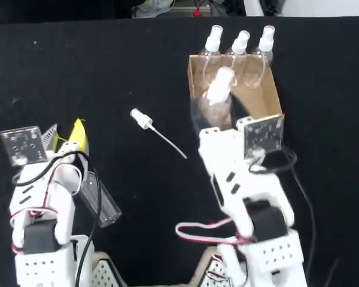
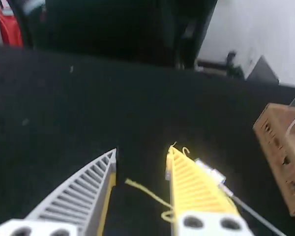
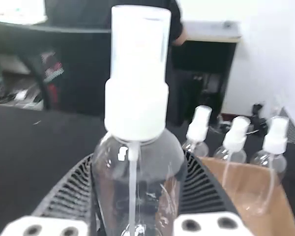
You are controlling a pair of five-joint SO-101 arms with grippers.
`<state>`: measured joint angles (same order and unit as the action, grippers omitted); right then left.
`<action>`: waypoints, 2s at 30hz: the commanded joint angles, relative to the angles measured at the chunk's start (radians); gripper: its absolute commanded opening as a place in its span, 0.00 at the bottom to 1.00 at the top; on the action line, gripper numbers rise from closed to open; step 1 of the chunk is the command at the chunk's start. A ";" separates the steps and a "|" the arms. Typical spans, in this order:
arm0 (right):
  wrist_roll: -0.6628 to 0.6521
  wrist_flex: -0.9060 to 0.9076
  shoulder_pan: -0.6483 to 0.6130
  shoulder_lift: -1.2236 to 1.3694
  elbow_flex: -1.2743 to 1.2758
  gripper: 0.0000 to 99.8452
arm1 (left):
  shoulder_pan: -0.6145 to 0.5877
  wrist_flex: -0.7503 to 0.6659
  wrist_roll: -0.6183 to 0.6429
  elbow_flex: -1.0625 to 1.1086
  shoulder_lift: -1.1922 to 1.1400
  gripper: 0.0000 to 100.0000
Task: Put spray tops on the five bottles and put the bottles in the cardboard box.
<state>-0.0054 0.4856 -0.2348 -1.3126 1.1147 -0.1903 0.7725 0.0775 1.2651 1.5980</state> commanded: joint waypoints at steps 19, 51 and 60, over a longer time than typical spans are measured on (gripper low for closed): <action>0.008 -1.206 0.152 1.158 -0.062 0.05 | -0.010 -0.107 0.002 0.171 0.012 0.16; 0.008 -1.220 0.132 1.412 -0.160 0.06 | -0.010 -0.101 0.002 0.173 0.012 0.16; 0.008 -1.073 0.124 1.414 -0.206 0.06 | -0.010 -0.100 0.002 0.173 0.012 0.16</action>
<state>-0.0054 -0.6559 -0.0951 0.1036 0.9935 -0.1903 0.6897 0.0775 1.4446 1.6011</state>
